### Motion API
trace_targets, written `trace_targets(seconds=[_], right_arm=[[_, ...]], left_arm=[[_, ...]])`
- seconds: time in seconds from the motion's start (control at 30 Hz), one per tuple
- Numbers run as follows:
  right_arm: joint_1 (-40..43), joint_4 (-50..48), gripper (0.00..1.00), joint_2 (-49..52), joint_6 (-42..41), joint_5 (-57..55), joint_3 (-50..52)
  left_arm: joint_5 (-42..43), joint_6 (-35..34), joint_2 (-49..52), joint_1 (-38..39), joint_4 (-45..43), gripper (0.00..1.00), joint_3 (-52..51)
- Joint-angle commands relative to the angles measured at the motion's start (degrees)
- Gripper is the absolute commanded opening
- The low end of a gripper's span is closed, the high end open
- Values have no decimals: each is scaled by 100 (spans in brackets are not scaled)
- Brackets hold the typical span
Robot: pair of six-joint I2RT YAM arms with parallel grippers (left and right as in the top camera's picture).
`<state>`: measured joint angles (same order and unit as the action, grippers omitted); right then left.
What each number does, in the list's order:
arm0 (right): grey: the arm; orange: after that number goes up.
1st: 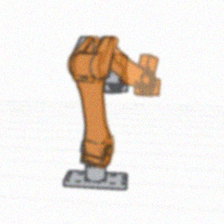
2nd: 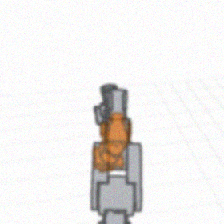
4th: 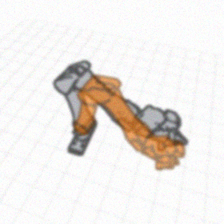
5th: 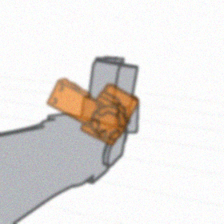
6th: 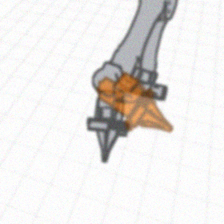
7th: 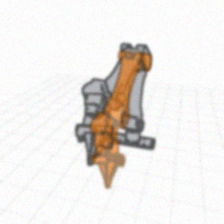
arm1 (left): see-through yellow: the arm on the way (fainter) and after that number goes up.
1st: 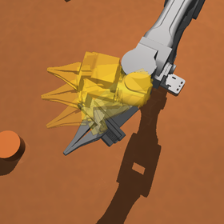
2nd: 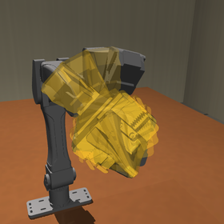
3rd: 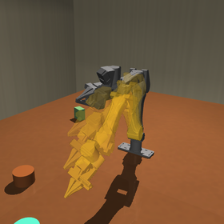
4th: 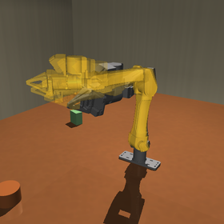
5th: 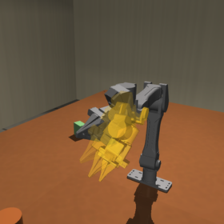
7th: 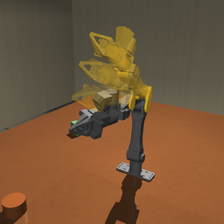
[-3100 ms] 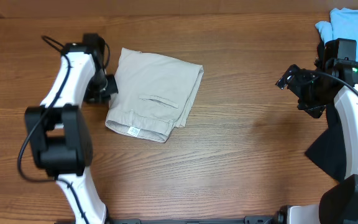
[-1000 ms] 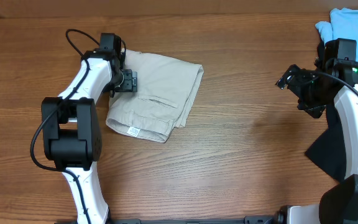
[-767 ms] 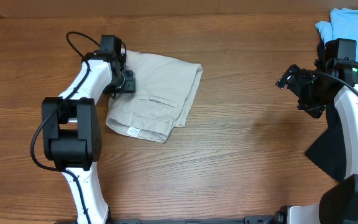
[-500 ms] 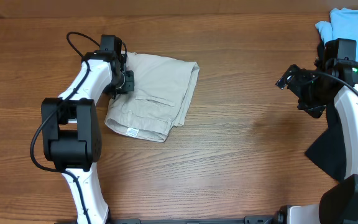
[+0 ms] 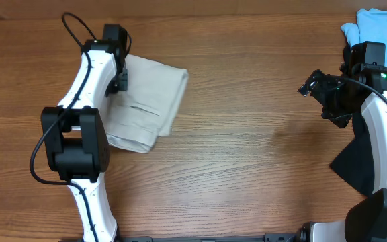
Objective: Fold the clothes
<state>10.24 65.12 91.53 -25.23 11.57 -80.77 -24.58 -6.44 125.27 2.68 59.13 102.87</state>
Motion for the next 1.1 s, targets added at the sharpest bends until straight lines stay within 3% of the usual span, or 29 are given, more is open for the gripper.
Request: trace_targets(seconds=[0.0,0.23,0.53,0.67,0.8,0.83,0.9,0.93,0.97,1.07], right_arm=[[11,-31,100,-9,17,-44,-42],[11,-31,100,-9,15,-44,-42],[11,-31,100,-9,17,-44,-42],[11,-31,100,-9,17,-44,-42],[11,-31,100,-9,15,-44,-42],[11,-31,100,-7,15,-44,-42],[11,-31,100,-9,15,-44,-42],[11,-31,100,-9,15,-44,-42],[11,-31,100,-9,15,-44,-42],[11,-31,100,-9,15,-44,-42]], left_arm=[[-1635,-2,39,-116,0,4,227],[-1976,4,39,-597,-197,4,232],[-1902,535,39,-1609,-1034,4,232],[-1386,1115,39,-1884,-1386,4,232],[-981,1272,39,-2094,-1703,7,232],[-988,1272,39,-2135,-1766,13,232],[-999,1344,39,-2203,-1880,46,232],[-1062,1403,39,-2227,-1943,89,232],[-1150,1403,39,-2232,-2002,98,232],[-1495,1373,26,-2221,-2061,100,328]])
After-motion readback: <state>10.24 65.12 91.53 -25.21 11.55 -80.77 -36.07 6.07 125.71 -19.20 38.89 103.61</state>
